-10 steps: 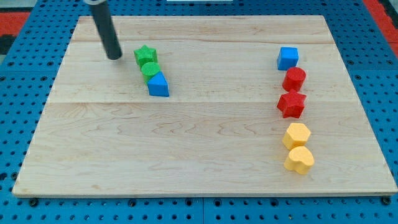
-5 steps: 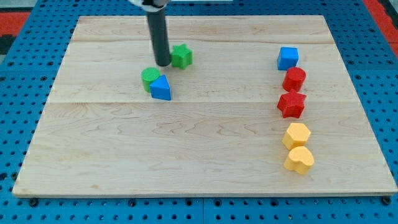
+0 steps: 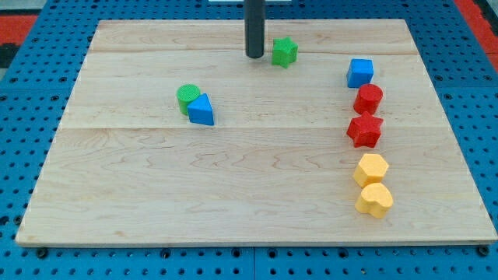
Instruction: Move the green star to the right side
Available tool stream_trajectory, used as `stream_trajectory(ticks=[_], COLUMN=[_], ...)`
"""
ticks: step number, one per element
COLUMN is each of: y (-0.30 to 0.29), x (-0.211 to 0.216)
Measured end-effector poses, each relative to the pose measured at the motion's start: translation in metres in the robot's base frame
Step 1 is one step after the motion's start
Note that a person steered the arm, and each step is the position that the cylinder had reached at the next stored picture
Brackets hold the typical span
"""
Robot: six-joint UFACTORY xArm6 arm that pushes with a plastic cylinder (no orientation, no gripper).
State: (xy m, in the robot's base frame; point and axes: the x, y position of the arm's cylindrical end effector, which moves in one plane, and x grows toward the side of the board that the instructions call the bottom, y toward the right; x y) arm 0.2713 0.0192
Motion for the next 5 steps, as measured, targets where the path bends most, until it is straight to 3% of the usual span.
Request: stream_trajectory(ticks=[2,3,4,5], y=[0.093,0.091,0.042,0.065], x=[-0.002,-0.002,0.008,0.013])
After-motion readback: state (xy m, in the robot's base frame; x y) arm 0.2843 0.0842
